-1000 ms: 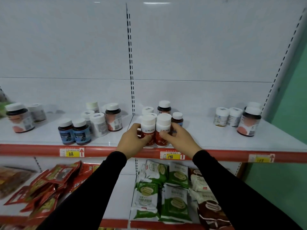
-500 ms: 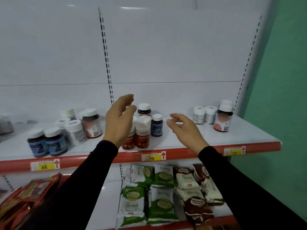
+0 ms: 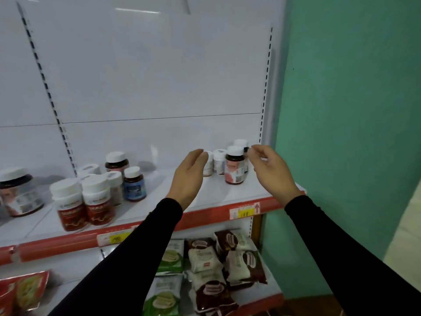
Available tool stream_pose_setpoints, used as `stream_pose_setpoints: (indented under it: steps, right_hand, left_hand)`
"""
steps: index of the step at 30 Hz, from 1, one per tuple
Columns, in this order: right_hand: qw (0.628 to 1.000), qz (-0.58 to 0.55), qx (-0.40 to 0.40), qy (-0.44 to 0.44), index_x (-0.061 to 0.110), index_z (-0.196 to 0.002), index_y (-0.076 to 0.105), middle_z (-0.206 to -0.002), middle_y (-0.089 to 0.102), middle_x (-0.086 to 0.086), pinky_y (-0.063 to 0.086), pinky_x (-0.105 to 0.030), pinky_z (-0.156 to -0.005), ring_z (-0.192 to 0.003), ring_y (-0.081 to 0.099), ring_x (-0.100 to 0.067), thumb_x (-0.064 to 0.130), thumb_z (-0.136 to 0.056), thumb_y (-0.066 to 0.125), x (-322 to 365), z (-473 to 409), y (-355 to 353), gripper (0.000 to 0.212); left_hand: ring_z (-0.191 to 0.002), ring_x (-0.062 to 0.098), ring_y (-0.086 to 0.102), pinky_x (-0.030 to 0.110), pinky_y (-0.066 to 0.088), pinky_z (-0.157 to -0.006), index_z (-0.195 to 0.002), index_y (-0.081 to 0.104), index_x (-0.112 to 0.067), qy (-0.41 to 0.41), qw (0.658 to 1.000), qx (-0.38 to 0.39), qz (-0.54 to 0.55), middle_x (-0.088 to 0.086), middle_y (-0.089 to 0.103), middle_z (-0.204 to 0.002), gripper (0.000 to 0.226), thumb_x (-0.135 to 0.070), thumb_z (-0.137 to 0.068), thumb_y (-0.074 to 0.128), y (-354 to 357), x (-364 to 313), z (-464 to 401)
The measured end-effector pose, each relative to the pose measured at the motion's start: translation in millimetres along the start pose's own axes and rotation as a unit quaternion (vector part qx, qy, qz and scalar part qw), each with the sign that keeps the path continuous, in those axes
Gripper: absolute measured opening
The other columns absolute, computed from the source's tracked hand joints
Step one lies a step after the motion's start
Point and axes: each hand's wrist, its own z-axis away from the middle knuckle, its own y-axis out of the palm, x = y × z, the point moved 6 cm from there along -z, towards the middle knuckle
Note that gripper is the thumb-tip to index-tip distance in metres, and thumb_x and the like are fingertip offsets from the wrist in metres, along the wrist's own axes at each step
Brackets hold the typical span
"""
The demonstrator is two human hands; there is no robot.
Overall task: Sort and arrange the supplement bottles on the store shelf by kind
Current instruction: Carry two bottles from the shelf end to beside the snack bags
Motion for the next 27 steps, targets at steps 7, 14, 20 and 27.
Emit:
stream_pose_setpoints:
  steps: [7,14,20,27]
  right_hand:
    - [0.998,-0.003,0.067,0.013,0.025,-0.131,0.054,-0.114,0.056,0.018,0.048,-0.031,-0.094,-0.104,0.058,-0.002,0.055,-0.094,0.050,-58,-56,-45,0.048]
    - [0.992,0.008,0.130,0.002,0.028,-0.131,0.054,-0.102,0.050,0.032,0.041,-0.013,-0.075,-0.089,0.053,0.017,0.054,-0.094,0.050,-87,-75,-54,0.046]
    - [0.988,0.000,0.156,-0.001,0.025,-0.130,0.055,-0.098,0.050,0.029,0.037,-0.008,-0.071,-0.087,0.051,0.016,0.049,-0.096,0.050,-94,-82,-48,0.042]
    - [0.977,-0.115,0.182,0.004,0.034,-0.125,0.050,-0.113,0.060,0.016,0.052,-0.019,-0.079,-0.100,0.060,0.000,0.052,-0.087,0.060,-59,-75,-2,0.043]
  left_hand:
    - [-0.110,0.016,0.057,0.028,0.045,-0.090,-0.145,0.039,-0.014,-0.084,0.986,-0.035,-0.142,-0.002,0.056,-0.124,0.070,-0.044,-0.087,0.066,90,18,-45]
    - [-0.096,0.020,0.063,0.040,0.054,-0.087,-0.119,0.055,-0.011,-0.143,0.969,-0.117,-0.164,0.000,0.065,-0.110,0.058,-0.032,-0.071,0.082,126,46,-67]
    - [-0.094,0.023,0.063,0.039,0.053,-0.082,-0.112,0.048,-0.015,-0.123,0.966,-0.149,-0.169,0.002,0.065,-0.108,0.047,-0.024,-0.076,0.077,131,51,-71]
    - [-0.067,-0.003,0.065,0.016,0.053,-0.050,-0.106,0.044,-0.021,-0.006,0.978,-0.149,-0.146,-0.011,0.064,-0.088,0.051,-0.037,-0.072,0.078,121,6,-54]
